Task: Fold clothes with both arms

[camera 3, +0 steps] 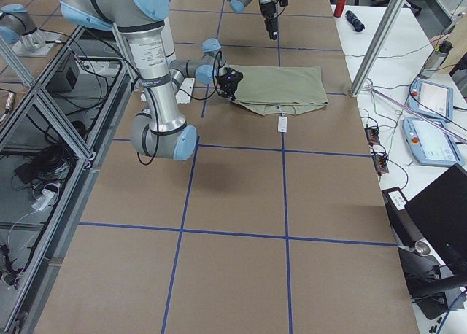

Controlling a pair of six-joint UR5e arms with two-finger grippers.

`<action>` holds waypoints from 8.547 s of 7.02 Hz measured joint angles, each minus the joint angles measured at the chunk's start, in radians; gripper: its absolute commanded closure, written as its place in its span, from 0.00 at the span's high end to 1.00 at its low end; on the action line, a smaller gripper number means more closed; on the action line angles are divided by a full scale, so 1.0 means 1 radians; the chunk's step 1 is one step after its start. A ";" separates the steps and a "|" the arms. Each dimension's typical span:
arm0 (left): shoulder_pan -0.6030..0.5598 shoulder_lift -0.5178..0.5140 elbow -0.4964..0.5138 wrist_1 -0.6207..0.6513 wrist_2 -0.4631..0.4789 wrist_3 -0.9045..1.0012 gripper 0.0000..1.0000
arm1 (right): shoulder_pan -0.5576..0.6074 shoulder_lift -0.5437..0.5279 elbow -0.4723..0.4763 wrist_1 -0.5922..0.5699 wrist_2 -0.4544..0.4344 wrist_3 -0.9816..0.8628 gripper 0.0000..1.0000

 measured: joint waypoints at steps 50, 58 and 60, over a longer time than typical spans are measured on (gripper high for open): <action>-0.564 0.180 0.157 0.346 -0.236 1.483 1.00 | 1.082 -0.263 -0.535 0.382 0.919 -1.686 1.00; -0.714 0.274 0.127 0.671 -0.345 1.624 1.00 | 1.279 -0.369 -0.368 -0.068 0.849 -2.202 1.00; -0.712 0.323 0.080 0.675 -0.363 1.612 1.00 | 1.291 -0.425 -0.278 -0.094 0.837 -2.202 1.00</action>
